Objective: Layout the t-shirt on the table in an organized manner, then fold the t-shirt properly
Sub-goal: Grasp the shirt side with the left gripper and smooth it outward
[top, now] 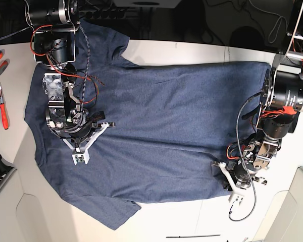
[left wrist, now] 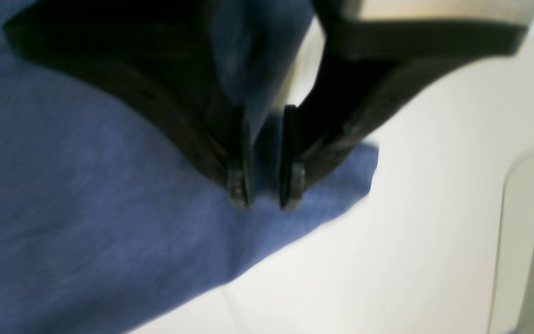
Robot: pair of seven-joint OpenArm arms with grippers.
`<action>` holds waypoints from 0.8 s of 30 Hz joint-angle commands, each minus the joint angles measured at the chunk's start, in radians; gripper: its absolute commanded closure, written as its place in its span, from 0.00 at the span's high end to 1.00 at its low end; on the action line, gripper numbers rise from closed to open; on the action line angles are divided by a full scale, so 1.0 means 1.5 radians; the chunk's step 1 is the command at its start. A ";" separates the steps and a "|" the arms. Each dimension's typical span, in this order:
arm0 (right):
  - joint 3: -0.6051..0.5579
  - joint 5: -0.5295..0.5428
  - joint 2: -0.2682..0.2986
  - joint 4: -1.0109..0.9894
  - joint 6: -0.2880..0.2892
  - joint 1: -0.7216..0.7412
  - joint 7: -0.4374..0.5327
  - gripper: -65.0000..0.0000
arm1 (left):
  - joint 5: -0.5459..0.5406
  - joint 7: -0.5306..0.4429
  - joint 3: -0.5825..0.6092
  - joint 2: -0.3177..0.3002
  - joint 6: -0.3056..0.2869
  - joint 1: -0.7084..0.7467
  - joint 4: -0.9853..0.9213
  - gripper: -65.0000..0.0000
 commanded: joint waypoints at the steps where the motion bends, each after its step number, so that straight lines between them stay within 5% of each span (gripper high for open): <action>1: 0.001 -0.007 0.002 -0.003 0.001 -0.003 -0.043 0.00 | -0.003 -0.014 0.004 0.013 -0.002 -0.017 0.008 0.21; 6: 0.001 -0.007 0.003 -0.003 0.001 -0.002 -0.043 0.00 | -0.001 -0.017 0.009 0.044 0.006 -0.012 0.008 0.21; 11: 0.001 -0.007 0.002 -0.003 0.001 -0.003 -0.044 0.00 | -0.019 -0.085 0.009 -0.003 0.119 -0.013 0.020 0.20; 16: 0.001 -0.007 0.002 0.004 0.001 -0.002 -0.048 0.00 | -0.048 -0.060 0.009 -0.055 0.064 -0.013 0.037 0.13; 24: 0.001 0.011 0.002 0.038 0.020 -0.002 -0.095 0.00 | 0.006 -0.004 0.009 -0.068 0.012 -0.007 -0.008 0.13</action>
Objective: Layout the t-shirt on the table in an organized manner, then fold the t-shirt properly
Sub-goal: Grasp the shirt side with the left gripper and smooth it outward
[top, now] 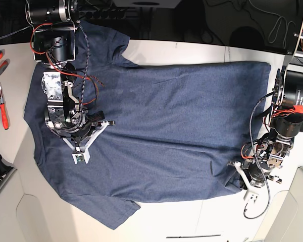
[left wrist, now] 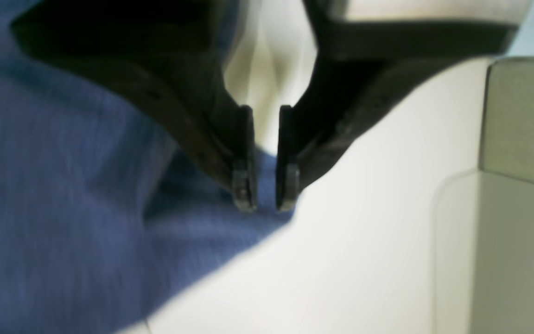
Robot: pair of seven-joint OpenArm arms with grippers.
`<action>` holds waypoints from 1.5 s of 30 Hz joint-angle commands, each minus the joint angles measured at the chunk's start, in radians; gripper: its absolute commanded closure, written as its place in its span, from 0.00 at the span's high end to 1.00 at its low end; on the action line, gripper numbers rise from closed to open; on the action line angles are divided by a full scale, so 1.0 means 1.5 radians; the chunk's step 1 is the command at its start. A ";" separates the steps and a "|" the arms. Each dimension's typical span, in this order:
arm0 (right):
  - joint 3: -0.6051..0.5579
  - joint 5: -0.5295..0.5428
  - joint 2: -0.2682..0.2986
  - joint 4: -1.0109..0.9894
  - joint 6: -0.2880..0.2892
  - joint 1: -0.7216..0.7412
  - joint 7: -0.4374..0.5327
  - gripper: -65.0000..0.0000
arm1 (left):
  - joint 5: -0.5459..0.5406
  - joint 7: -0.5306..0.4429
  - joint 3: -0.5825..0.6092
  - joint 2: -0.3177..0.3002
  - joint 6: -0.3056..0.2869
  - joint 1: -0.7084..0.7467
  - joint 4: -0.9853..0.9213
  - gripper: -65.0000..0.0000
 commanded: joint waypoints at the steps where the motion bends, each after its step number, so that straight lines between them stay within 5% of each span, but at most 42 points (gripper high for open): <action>1: 0.001 -0.002 0.002 0.002 0.011 -0.002 -0.037 0.00 | 0.008 -0.010 -0.001 -0.003 0.003 -0.018 -0.009 0.13; 7: 0.001 0.003 0.002 0.002 0.013 -0.002 -0.042 0.00 | 0.059 -0.016 -0.001 0.006 0.001 0.004 -0.051 0.13; 23: 0.001 0.010 0.002 0.001 0.013 -0.002 -0.036 0.00 | 0.029 -0.091 -0.001 0.062 -0.026 0.025 -0.007 0.13; 33: 0.001 0.010 0.002 0.001 0.013 -0.002 -0.036 0.00 | 0.069 -0.132 -0.001 0.075 -0.042 0.032 -0.007 0.19; 37: 0.001 0.010 0.002 0.001 0.019 -0.002 -0.036 0.00 | 0.069 -0.126 -0.001 0.067 -0.025 0.036 -0.007 0.00; 45: 0.001 0.010 0.002 0.001 0.028 -0.002 -0.037 0.00 | 0.143 -0.093 -0.001 0.036 -0.025 0.066 -0.009 0.00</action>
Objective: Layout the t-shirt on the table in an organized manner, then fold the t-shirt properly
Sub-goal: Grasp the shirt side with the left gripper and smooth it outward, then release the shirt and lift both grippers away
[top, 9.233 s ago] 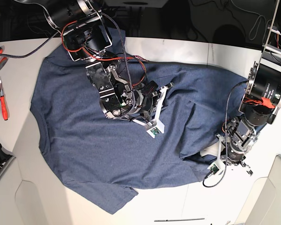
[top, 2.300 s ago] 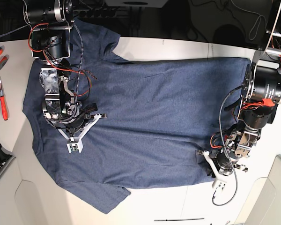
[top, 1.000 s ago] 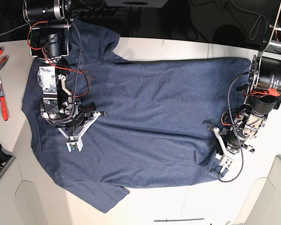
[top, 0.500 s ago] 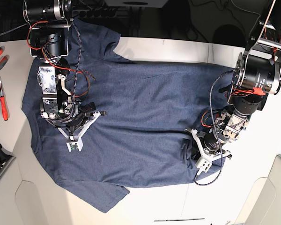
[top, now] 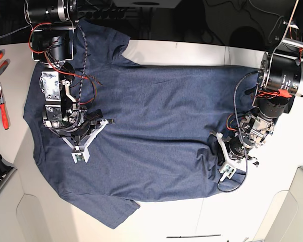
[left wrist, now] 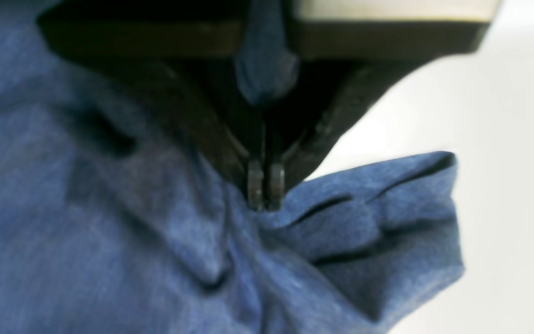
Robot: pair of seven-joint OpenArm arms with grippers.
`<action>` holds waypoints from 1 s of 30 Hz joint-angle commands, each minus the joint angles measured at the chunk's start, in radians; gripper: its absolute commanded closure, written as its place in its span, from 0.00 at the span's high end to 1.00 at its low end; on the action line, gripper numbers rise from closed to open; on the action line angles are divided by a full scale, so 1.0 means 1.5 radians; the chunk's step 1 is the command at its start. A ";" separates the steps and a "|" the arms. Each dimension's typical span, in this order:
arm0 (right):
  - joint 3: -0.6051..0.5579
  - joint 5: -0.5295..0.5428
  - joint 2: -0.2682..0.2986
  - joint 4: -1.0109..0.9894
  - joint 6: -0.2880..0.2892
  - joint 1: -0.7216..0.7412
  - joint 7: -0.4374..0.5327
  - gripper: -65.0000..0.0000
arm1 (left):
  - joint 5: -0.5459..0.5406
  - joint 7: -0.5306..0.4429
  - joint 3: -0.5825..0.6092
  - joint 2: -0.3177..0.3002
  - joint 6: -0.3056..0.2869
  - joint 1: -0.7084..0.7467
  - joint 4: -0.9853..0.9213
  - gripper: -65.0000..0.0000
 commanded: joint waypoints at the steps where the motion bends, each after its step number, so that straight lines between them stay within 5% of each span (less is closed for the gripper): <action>1: 0.000 -0.002 0.000 0.000 0.007 0.000 -0.035 0.00 | 0.017 0.022 0.002 -0.015 0.003 -0.004 0.005 0.00; 4: 0.000 -0.002 0.000 0.000 0.007 0.000 -0.035 0.00 | 0.027 0.024 0.021 -0.036 0.022 0.013 0.005 0.00; 9: 0.000 -0.002 0.000 0.000 0.007 0.000 -0.035 0.00 | 0.022 0.052 0.063 -0.072 0.127 0.016 0.005 0.00; 15: 0.000 -0.002 0.000 0.000 0.007 0.000 -0.035 0.00 | -0.040 0.074 0.063 -0.088 0.148 -0.004 0.005 0.00; 20: 0.000 -0.002 0.000 0.000 0.007 0.000 -0.035 0.00 | -0.123 0.047 0.063 -0.089 0.205 -0.030 0.005 0.00; 30: 0.000 0.022 0.000 0.005 0.007 0.004 -0.033 0.00 | -0.226 0.038 0.063 -0.089 0.107 -0.084 0.009 0.00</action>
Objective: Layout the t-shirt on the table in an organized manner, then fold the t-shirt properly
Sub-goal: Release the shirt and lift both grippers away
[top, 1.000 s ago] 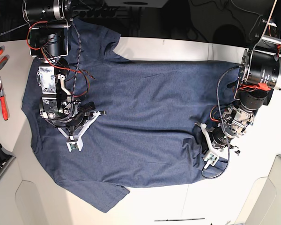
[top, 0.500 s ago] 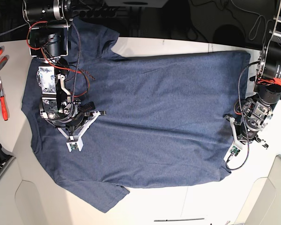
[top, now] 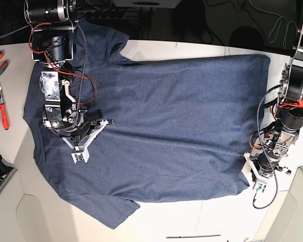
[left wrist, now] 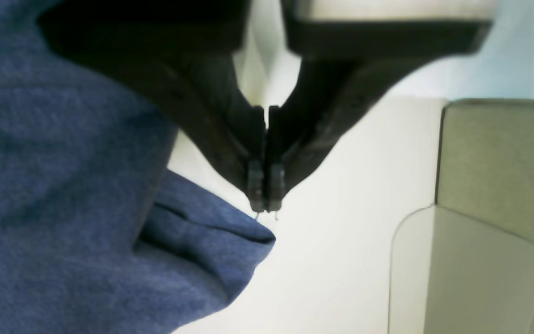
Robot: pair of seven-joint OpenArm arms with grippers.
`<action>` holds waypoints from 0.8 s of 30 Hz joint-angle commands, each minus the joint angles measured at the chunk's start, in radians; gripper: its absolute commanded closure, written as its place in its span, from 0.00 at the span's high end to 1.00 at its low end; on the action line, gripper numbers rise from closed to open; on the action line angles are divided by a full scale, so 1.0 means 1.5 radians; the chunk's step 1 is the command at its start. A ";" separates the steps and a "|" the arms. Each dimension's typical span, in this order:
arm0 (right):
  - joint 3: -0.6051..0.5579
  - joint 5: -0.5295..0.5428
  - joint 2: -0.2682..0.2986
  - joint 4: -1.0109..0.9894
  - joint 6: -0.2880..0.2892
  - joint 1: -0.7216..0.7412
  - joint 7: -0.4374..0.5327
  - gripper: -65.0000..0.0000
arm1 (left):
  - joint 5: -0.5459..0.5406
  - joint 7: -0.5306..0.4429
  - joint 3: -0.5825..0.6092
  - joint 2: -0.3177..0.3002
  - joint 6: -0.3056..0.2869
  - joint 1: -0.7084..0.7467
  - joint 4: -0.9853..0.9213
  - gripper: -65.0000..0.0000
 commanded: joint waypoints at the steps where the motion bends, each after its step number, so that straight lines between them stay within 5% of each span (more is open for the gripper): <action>1: -0.001 0.012 0.000 0.013 0.005 0.006 -0.030 0.00 | -0.017 -0.012 -0.002 -0.016 0.004 -0.026 0.021 0.00; 4: -0.001 0.024 0.000 0.074 0.005 0.013 -0.032 0.00 | -0.077 -0.001 -0.032 -0.034 0.004 -0.011 0.070 0.00; 9: -0.001 0.024 0.000 0.244 0.005 0.012 -0.103 0.03 | -0.095 0.119 -0.155 -0.055 -0.027 0.040 0.200 0.00; 12: 0.001 0.023 0.000 0.347 0.005 0.008 -0.171 0.34 | -0.096 0.193 -0.241 -0.071 -0.153 0.097 0.305 0.00; 16: 0.021 -0.018 0.006 0.435 0.006 -0.042 -0.192 0.35 | -0.155 0.269 -0.355 -0.111 -0.377 0.195 0.461 0.00; 18: 0.040 -0.055 0.033 0.456 0.004 -0.072 -0.189 0.35 | -0.195 0.283 -0.415 -0.140 -0.399 0.246 0.530 0.00; 19: 0.054 -0.062 0.052 0.461 0.000 -0.086 -0.189 0.35 | -0.210 0.289 -0.446 -0.154 -0.399 0.268 0.557 0.05; 22: 0.120 -0.055 0.110 0.463 -0.011 -0.135 -0.197 0.35 | -0.258 0.325 -0.529 -0.197 -0.399 0.324 0.615 0.42; 24: 0.185 -0.008 0.142 0.463 -0.007 -0.176 -0.204 0.35 | -0.321 0.371 -0.581 -0.220 -0.399 0.355 0.629 0.46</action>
